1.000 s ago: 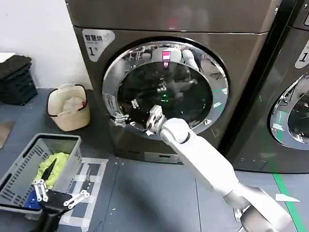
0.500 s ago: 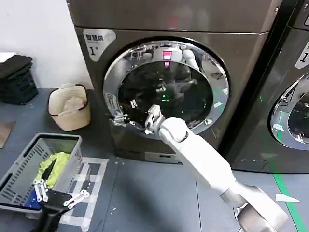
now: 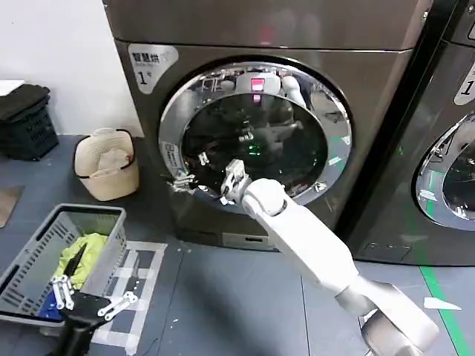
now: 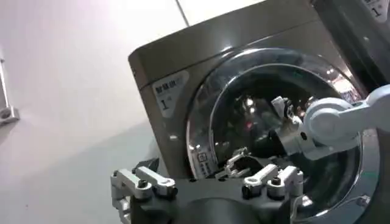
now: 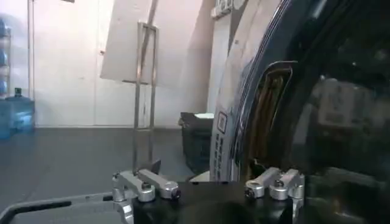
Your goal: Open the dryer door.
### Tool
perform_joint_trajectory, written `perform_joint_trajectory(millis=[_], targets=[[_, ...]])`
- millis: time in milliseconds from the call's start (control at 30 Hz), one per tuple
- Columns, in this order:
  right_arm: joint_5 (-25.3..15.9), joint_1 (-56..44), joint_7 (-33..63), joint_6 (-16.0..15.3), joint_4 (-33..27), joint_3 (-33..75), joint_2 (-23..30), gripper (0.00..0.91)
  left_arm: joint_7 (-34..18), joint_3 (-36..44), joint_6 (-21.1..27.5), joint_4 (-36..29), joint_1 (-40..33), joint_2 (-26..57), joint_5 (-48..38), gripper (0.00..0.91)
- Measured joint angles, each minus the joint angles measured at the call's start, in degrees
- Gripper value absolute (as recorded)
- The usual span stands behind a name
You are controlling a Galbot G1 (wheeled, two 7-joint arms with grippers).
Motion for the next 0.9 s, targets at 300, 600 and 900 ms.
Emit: perform_joint_trajectory(millis=[300,600,900], targets=[[0.0,0.1,-1.4,0.0,-0.1,-0.5,0.0,0.907,0.0,0.2,0.0,0.0,-0.1,0.0,0.0,0.907],[0.2,0.4,-3.5,0.3,-0.2,-1.5,0.1,0.907,0.0,0.6,0.0,0.1,-0.1,0.1,0.2,0.907],[1.0,0.1,-5.5,0.3,1.4,-2.2,-0.7,0.907,0.0,0.6,-0.1,0.2,0.0,0.1,0.2,0.907]])
